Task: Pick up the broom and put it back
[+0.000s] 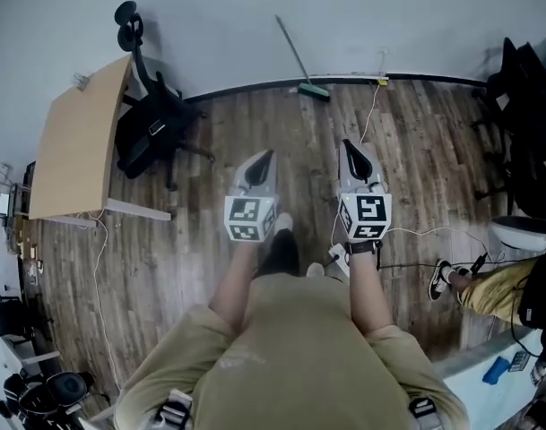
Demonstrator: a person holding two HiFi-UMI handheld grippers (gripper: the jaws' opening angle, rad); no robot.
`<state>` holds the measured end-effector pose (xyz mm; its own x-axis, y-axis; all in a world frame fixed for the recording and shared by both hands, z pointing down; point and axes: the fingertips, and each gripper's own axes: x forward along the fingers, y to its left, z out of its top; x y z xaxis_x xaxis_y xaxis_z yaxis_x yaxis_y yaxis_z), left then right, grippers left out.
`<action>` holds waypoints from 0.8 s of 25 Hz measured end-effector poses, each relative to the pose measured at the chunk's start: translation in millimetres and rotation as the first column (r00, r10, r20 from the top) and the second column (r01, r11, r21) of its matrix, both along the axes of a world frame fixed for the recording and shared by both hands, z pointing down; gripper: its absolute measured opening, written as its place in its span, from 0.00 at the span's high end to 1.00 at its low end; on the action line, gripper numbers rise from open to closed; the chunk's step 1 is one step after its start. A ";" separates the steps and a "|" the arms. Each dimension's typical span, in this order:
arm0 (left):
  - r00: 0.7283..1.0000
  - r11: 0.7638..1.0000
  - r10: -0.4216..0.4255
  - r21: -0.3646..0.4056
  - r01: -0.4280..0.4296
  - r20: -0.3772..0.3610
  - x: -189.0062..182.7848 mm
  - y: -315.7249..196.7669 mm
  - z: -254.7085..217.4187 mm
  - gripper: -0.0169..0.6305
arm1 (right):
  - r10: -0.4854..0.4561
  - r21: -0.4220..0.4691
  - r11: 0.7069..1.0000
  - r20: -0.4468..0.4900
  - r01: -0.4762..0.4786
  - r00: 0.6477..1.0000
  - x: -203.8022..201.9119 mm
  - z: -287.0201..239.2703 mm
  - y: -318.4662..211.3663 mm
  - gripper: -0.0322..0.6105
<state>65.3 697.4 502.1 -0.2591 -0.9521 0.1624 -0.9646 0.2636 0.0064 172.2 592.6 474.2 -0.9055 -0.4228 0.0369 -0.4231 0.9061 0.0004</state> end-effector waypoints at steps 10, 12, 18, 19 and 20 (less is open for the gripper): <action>1.000 0.999 -0.004 0.042 0.005 -0.023 -112.4 -66.8 -8.5 0.97 | -0.028 -0.239 0.971 -0.009 0.025 1.000 -124.5 22.3 -44.8 0.94; 1.000 0.999 -0.004 0.048 0.006 -0.029 -143.1 -75.3 -12.4 0.97 | -0.044 -0.214 0.976 -0.036 0.035 0.998 -159.5 16.1 -48.2 0.94; 0.997 0.998 0.009 0.057 -0.005 -0.071 -213.1 -91.2 -8.6 0.97 | -0.091 -0.186 0.980 -0.120 0.068 0.989 -239.4 21.8 -55.1 0.94; 0.997 0.999 0.011 0.051 -0.007 -0.077 -220.0 -92.0 -4.0 0.97 | -0.098 -0.186 0.980 -0.132 0.072 0.986 -247.4 26.3 -55.5 0.94; 0.996 0.999 0.010 0.046 -0.006 -0.084 -227.1 -92.3 1.5 0.97 | -0.103 -0.186 0.980 -0.146 0.075 0.984 -254.9 31.8 -55.9 0.94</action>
